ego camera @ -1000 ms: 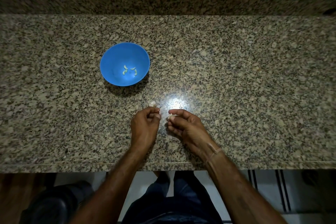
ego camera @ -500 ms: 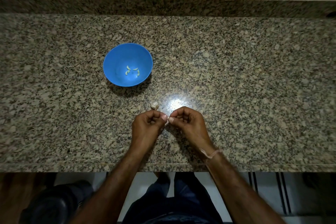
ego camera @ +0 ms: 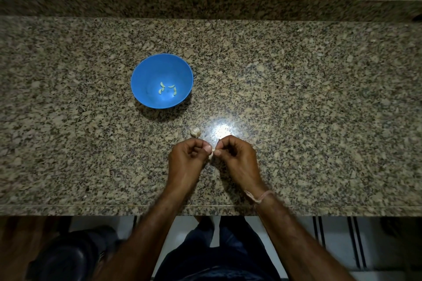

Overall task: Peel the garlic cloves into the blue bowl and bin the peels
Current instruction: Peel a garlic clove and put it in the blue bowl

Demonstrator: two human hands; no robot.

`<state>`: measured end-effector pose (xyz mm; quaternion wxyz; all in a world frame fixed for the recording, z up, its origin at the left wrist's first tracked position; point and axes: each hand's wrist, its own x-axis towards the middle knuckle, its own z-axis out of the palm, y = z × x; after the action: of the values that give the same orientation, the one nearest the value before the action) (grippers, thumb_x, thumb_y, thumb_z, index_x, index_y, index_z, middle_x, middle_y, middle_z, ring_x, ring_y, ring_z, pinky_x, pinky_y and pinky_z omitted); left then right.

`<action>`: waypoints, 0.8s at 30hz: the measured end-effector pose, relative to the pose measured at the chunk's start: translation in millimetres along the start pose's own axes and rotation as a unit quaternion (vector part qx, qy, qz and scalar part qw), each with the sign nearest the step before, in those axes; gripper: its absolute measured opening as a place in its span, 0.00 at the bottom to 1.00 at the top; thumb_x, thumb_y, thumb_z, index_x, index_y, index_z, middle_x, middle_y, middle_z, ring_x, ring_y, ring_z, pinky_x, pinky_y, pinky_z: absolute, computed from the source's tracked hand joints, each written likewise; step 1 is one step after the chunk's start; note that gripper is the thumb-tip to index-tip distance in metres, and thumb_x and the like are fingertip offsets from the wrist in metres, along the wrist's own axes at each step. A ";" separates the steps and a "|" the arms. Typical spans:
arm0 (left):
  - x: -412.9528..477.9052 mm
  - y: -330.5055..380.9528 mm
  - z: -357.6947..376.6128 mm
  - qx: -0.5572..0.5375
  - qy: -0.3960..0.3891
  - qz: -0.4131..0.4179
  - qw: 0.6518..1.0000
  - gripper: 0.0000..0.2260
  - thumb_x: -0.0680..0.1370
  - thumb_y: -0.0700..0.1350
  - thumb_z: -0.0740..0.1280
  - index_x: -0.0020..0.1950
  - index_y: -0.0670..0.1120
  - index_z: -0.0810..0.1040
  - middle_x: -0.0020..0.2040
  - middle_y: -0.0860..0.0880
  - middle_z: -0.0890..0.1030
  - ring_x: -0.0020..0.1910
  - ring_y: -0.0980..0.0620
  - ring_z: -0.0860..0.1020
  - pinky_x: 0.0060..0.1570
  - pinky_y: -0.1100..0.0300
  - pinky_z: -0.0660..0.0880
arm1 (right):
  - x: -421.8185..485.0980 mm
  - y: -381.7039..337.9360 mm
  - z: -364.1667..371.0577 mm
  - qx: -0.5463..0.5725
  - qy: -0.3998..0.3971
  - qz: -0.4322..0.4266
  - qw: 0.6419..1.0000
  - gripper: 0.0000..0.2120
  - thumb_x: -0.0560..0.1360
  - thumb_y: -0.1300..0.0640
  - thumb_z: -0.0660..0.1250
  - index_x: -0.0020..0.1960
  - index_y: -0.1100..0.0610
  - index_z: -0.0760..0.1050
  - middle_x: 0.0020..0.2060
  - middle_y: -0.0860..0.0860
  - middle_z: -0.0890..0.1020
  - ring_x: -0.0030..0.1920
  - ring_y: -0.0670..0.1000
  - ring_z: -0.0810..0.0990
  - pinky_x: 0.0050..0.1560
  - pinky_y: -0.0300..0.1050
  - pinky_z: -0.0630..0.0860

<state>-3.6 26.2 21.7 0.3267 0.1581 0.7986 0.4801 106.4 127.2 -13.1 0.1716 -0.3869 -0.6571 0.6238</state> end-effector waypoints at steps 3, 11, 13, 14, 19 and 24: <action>1.1 -0.1 0.2 -0.044 0.003 -0.013 0.999 0.04 0.79 0.38 0.72 0.46 0.45 0.84 0.39 0.48 0.85 0.38 0.56 0.81 0.39 0.64 0.79 | 0.6 0.6 -0.6 0.033 0.007 0.033 0.999 0.05 0.77 0.68 0.72 0.45 0.59 0.81 0.40 0.51 0.84 0.43 0.51 0.83 0.49 0.52 0.84; 4.1 -3.3 1.0 -0.106 0.012 -0.056 0.993 0.02 0.79 0.39 0.72 0.48 0.42 0.85 0.41 0.44 0.86 0.40 0.53 0.83 0.41 0.60 0.80 | -0.7 7.8 -3.4 -0.050 0.024 0.006 0.998 0.13 0.78 0.71 0.68 0.54 0.57 0.86 0.49 0.47 0.88 0.52 0.45 0.86 0.57 0.46 0.83; 3.6 -3.2 3.2 -0.104 0.013 -0.048 0.993 0.02 0.79 0.38 0.73 0.48 0.43 0.85 0.43 0.44 0.86 0.42 0.51 0.84 0.44 0.60 0.81 | -2.7 5.2 -2.7 -0.043 0.020 0.000 0.999 0.12 0.79 0.69 0.69 0.58 0.57 0.85 0.51 0.48 0.87 0.54 0.44 0.86 0.56 0.41 0.82; 3.4 -3.2 4.0 -0.093 0.013 -0.039 0.995 0.02 0.79 0.38 0.73 0.47 0.44 0.85 0.42 0.46 0.86 0.43 0.51 0.85 0.44 0.60 0.82 | -2.2 2.7 -2.5 -0.020 0.014 0.008 1.000 0.09 0.78 0.67 0.72 0.57 0.58 0.85 0.49 0.48 0.88 0.52 0.45 0.86 0.53 0.40 0.82; 1.2 -4.5 3.4 -0.023 0.017 0.012 1.000 0.05 0.78 0.38 0.73 0.46 0.47 0.86 0.40 0.53 0.86 0.42 0.57 0.84 0.42 0.66 0.80 | -2.0 -1.1 0.8 0.039 0.004 0.052 0.998 0.04 0.76 0.58 0.77 0.48 0.59 0.85 0.43 0.53 0.88 0.47 0.56 0.87 0.52 0.55 0.85; -0.4 -6.0 3.2 0.010 0.015 0.047 0.999 0.06 0.79 0.37 0.71 0.47 0.47 0.84 0.42 0.53 0.85 0.44 0.56 0.84 0.44 0.63 0.81 | -9.8 -10.9 4.2 0.251 -0.035 0.196 0.947 0.04 0.79 0.63 0.72 0.50 0.64 0.84 0.42 0.58 0.86 0.41 0.53 0.84 0.48 0.47 0.83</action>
<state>-0.7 25.1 15.5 0.2901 0.1919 0.8000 0.4890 106.5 118.1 -0.9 0.1141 -0.4303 -0.3964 0.8029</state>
